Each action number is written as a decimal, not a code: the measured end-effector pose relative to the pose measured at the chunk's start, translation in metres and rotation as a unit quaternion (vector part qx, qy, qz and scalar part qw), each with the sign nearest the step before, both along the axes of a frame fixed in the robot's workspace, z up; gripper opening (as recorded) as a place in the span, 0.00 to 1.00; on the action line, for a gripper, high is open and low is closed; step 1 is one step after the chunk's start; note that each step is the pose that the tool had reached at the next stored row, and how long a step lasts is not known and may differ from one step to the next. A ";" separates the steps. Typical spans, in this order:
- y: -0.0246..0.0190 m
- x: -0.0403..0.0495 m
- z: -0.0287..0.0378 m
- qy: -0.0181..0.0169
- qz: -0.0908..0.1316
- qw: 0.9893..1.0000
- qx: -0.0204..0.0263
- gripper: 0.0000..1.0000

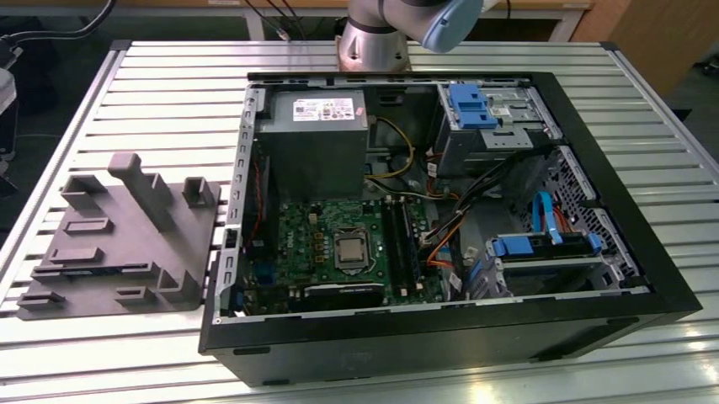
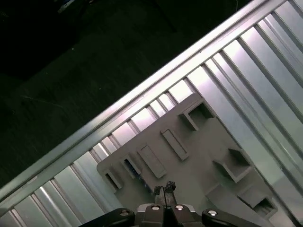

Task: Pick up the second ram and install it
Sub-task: 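Pick up the second ram and move it above second insertion slot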

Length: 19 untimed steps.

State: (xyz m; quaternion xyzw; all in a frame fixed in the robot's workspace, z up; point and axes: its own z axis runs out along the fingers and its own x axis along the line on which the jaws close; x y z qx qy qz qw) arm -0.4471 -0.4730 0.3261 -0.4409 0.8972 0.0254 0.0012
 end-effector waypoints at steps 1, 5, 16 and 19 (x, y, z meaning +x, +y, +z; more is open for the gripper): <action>0.0000 0.0000 0.0000 0.000 0.009 1.000 0.000 0.11; 0.0000 0.0000 -0.0003 0.000 0.051 0.999 0.000 0.11; 0.0000 0.0000 -0.0036 0.000 0.121 0.993 0.000 0.11; 0.0000 0.0000 -0.0046 0.000 0.138 0.990 0.000 0.11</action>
